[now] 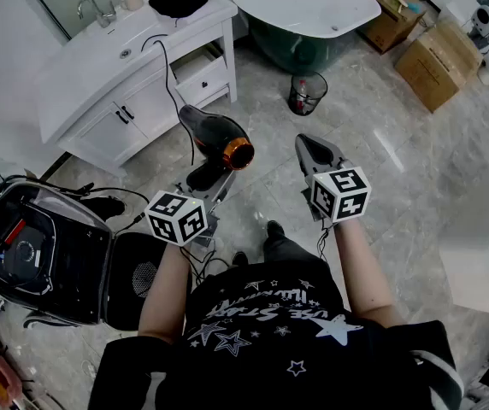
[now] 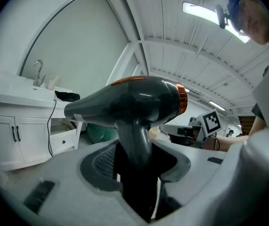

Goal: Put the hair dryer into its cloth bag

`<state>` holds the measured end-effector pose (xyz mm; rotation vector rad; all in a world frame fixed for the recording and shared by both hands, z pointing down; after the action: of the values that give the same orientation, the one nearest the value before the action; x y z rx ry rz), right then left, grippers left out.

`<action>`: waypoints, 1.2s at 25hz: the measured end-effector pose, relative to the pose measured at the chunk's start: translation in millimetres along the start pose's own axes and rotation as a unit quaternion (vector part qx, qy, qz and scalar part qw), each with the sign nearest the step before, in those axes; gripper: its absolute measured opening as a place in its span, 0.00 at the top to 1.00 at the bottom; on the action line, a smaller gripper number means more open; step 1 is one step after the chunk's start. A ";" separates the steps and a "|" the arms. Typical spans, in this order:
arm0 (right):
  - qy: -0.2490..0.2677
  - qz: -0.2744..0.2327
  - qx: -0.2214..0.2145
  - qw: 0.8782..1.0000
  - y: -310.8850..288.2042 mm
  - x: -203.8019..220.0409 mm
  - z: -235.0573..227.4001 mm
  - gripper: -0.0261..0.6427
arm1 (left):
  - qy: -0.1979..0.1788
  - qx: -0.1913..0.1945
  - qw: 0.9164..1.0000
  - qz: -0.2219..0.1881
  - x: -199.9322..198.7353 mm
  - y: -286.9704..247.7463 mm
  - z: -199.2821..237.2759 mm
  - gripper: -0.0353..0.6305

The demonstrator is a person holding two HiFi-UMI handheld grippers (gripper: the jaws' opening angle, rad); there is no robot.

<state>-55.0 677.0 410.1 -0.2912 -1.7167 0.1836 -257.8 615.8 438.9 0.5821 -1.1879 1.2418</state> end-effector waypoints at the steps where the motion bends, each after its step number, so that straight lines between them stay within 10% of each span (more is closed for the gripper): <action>1: 0.001 0.000 -0.001 1.000 1.6 2.9 0.0 0.95 | 0.004 0.000 1.000 -0.002 3.0 0.6 -0.3 0.67; 30: -0.034 0.021 -0.025 0.999 -118.4 9.3 -14.4 0.95 | 0.021 0.013 0.999 0.026 -17.1 -28.0 95.7 0.67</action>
<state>-52.7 566.1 455.0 -0.3621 -1.7859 0.1832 -264.7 517.7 462.8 0.5450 -1.1603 1.3103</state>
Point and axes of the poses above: the fingertips, and each gripper's own axes: y backward along the fingers, z to its left, x out of its underside, the point moved 4 cm from there along y, backward along the fingers, and after that the axes turned 2 degrees about -y, right-handed, at the moved point
